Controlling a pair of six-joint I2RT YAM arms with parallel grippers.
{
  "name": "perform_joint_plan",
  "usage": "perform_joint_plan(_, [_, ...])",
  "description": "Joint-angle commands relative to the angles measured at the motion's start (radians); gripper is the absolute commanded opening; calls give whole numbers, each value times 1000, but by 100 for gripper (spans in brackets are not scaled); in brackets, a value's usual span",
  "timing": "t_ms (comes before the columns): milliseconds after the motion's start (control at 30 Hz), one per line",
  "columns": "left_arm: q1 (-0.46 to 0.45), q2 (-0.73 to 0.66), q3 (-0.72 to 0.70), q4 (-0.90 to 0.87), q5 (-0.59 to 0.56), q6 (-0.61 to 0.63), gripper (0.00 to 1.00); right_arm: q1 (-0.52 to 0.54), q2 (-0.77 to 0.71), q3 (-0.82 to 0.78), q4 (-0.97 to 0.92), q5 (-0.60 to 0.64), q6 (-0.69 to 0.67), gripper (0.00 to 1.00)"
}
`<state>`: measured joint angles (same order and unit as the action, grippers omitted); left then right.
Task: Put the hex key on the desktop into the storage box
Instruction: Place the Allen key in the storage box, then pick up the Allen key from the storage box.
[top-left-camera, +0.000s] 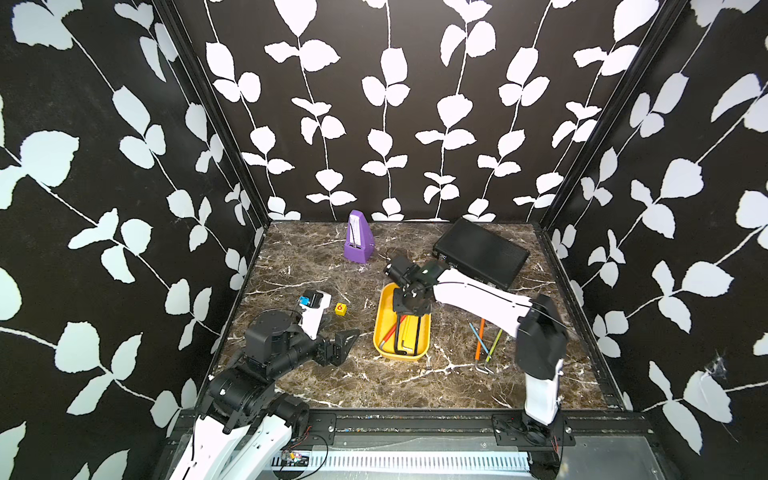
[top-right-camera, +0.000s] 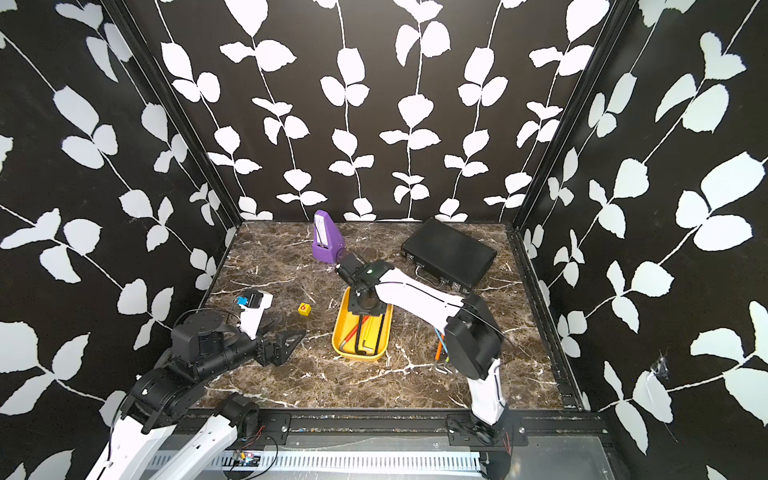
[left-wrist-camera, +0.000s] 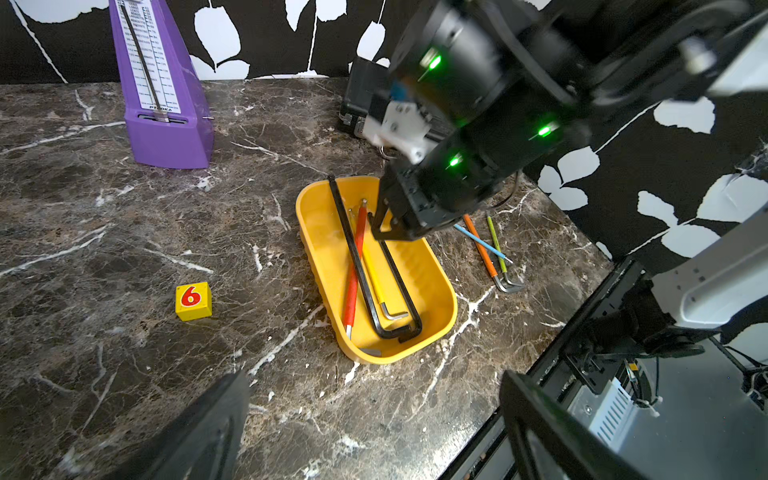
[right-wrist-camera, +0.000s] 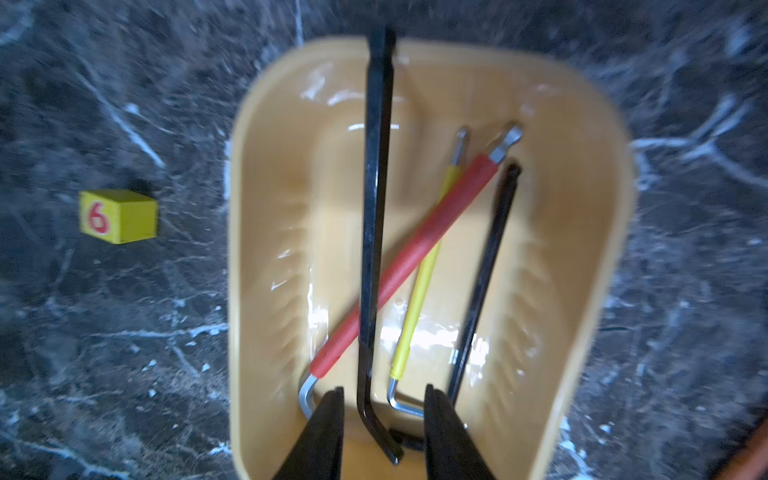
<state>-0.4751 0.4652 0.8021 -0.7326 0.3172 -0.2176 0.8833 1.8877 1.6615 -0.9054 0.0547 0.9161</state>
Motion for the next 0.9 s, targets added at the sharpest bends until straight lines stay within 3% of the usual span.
perform_joint_plan(0, [-2, 7, -10, 13, 5, -6, 95, -22, -115, -10, -33, 102, -60, 34])
perform_joint_plan(133, [-2, 8, -10, 14, 6, -5, 95, -40, -94, -37, 17, 39, -72, 34])
perform_joint_plan(300, [-2, 3, -9, 12, 2, -6, 95, -2, 80, 64, 30, -47, -55, 41])
perform_joint_plan(567, [-3, 3, -9, 12, 3, -8, 95, -7, 268, 166, 21, -55, -34, 41])
perform_joint_plan(633, [-3, 6, -9, 11, 5, -6, 95, -9, 289, 174, 22, -70, -22, 38])
perform_joint_plan(700, [-1, 4, -9, 12, 6, -6, 95, -12, 300, 168, 26, -81, -6, 23])
perform_joint_plan(867, [-3, -4, -10, 13, 3, -8, 95, -14, 263, 137, 27, -85, 15, 0])
